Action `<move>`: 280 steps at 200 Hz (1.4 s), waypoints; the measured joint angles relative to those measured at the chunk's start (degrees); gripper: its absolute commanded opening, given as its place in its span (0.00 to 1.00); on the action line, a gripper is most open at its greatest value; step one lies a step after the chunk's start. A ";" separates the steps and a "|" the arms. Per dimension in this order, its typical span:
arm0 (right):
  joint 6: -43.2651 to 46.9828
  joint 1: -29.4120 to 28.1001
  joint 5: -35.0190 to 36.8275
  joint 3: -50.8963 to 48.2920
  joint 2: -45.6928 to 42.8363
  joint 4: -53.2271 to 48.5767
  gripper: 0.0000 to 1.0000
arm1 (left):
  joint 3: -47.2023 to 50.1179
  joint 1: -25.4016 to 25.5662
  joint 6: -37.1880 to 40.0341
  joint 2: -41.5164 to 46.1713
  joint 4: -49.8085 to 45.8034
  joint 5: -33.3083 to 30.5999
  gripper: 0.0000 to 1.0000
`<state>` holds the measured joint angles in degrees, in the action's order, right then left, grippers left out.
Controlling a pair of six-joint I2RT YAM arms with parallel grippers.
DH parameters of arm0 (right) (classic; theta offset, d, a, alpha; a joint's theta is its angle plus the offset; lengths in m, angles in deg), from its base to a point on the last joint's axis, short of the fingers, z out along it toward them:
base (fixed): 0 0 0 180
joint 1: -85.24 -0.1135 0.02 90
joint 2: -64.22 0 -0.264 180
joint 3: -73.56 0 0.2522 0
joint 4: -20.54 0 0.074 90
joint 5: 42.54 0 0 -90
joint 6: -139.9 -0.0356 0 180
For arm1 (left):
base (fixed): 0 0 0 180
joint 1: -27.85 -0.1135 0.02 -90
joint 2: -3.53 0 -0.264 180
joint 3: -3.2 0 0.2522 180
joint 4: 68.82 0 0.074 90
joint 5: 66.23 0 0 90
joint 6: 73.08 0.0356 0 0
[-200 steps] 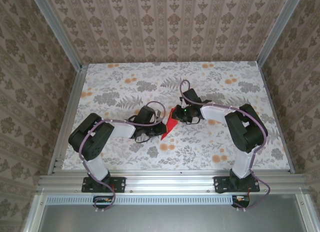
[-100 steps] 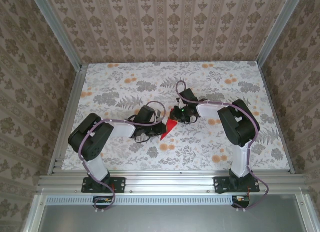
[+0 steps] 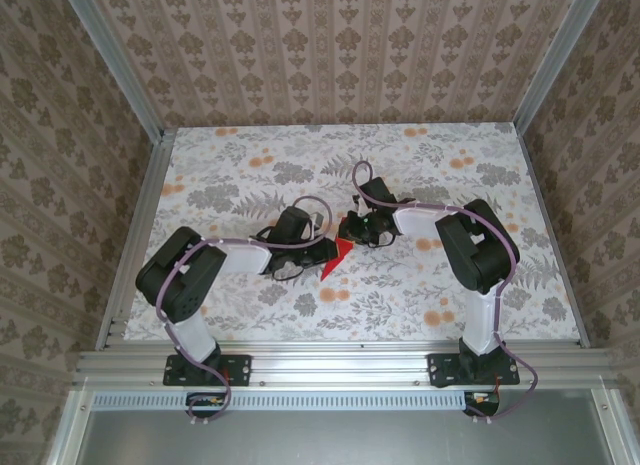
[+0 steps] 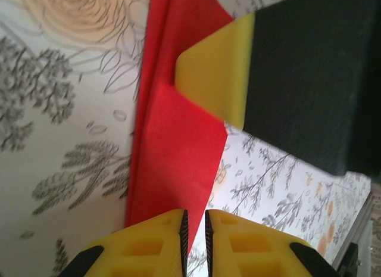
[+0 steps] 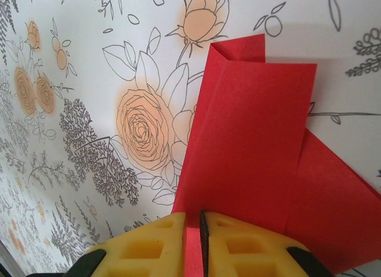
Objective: Fold a paper plane with a square sheet of paper (pick it up from the middle)
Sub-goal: Fold the wing for the fifth time at the center of the table.
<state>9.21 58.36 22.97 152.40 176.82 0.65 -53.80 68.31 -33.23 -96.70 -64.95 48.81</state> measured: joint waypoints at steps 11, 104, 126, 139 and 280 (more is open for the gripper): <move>-0.02 0.00 -0.02 0.00 0.00 0.00 0.17 | -0.50 0.00 -0.24 -1.07 0.79 -0.02 0.17; -1.95 2.03 -4.42 -3.43 -3.04 6.75 0.14 | 0.68 0.00 -0.74 -2.27 1.25 -3.26 0.06; -2.58 2.05 -5.77 -4.57 -3.61 9.99 0.11 | 0.92 0.00 -0.96 -2.25 1.73 -3.28 0.04; -2.91 1.73 -6.34 -5.14 -3.58 10.88 0.10 | 1.16 0.00 -1.09 -2.25 2.14 -3.28 0.03; -1.09 1.51 -12.68 4.28 7.98 8.68 0.07 | 1.22 -0.24 0.11 -2.25 1.88 -2.82 0.01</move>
<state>8.12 59.87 10.29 156.68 184.80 9.32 -52.58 68.07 -33.12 -98.95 -63.07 45.99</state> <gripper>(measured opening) 0.065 0.047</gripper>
